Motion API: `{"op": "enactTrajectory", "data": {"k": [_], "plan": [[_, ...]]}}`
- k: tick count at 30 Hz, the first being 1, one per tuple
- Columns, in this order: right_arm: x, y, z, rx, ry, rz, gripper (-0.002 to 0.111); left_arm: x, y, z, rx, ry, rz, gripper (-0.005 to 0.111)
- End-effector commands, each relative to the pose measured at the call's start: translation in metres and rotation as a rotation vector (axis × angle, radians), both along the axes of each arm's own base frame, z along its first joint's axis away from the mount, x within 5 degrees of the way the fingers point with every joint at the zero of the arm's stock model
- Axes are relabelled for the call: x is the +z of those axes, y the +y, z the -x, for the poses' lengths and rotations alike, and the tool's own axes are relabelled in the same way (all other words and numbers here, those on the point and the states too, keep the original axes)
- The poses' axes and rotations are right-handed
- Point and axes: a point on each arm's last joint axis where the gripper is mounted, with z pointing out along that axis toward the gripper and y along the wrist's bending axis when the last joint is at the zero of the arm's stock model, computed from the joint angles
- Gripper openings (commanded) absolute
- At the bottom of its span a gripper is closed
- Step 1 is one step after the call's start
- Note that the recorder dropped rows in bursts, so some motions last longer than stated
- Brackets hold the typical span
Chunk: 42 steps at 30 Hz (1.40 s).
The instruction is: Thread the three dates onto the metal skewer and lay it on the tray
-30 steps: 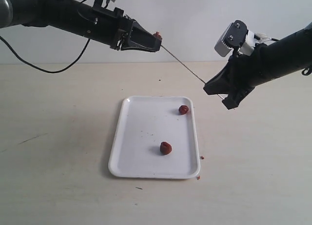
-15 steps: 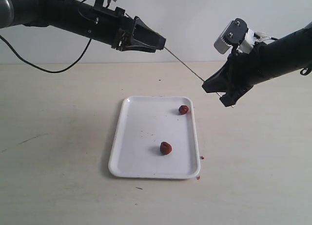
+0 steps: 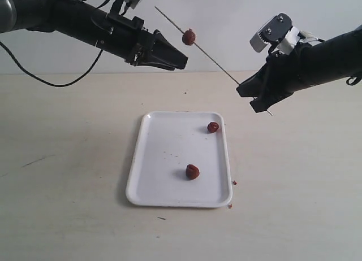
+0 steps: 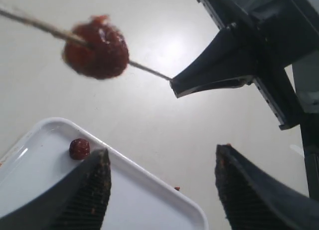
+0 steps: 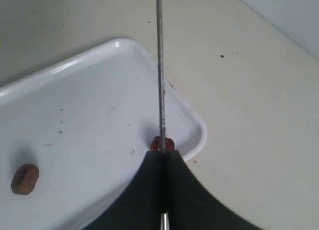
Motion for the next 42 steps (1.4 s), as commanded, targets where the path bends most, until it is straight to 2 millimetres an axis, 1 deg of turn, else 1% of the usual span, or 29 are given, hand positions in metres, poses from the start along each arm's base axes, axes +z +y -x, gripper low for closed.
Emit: {"op": "enactTrajectory", "data": {"k": [1,4,7,11,14,16,17,18,20,23,25,27,29,33,42], "plan": [[0.003,-0.001,-0.002,-0.049,-0.011,-0.015,0.000,0.002,-0.002,0.002,-0.010,0.000,-0.010,0.061],[0.008,-0.005,-0.004,-0.122,-0.017,-0.017,0.000,-0.001,-0.001,0.003,-0.016,-0.006,-0.045,0.061],[0.013,-0.013,-0.006,-0.241,-0.021,-0.003,0.000,-0.009,-0.004,0.007,-0.035,0.008,-0.150,0.061],[0.013,-0.025,-0.007,-0.380,0.002,0.055,0.000,-0.026,-0.020,0.023,-0.088,0.010,-0.415,0.061],[0.012,-0.029,-0.006,-0.427,0.022,0.075,0.000,-0.036,-0.044,0.039,-0.134,-0.061,-0.614,0.061],[0.011,-0.029,-0.006,-0.433,0.024,0.075,0.000,-0.040,-0.064,0.053,-0.205,-0.146,-0.708,0.061],[0.011,-0.029,-0.006,-0.433,0.024,0.075,0.000,-0.041,-0.071,0.059,-0.242,-0.195,-0.754,0.061],[0.011,-0.029,-0.006,-0.433,0.024,0.075,0.000,-0.042,-0.081,0.066,-0.309,-0.261,-0.790,0.061],[0.011,-0.029,-0.006,-0.432,0.025,0.075,0.000,-0.044,-0.099,0.083,-0.468,-0.380,-0.825,0.061],[0.011,-0.029,-0.006,-0.432,0.025,0.075,0.000,-0.046,-0.116,0.100,-0.666,-0.508,-0.807,0.061],[0.011,-0.029,-0.006,-0.430,0.027,0.074,0.000,-0.046,-0.124,0.106,-0.738,-0.585,-0.793,0.061],[0.011,-0.029,-0.006,-0.430,0.027,0.074,0.000,-0.049,-0.127,0.108,-0.795,-0.659,-0.791,0.061],[0.011,-0.029,-0.006,-0.430,0.027,0.074,0.000,-0.051,-0.128,0.107,-0.824,-0.709,-0.798,0.061],[0.011,-0.029,-0.006,-0.431,0.027,0.072,0.000,-0.056,-0.124,0.103,-0.833,-0.726,-0.822,0.061],[0.011,-0.029,-0.006,-0.432,0.025,0.072,0.000,-0.087,-0.128,0.101,-0.877,-0.687,-0.829,0.061]]}}
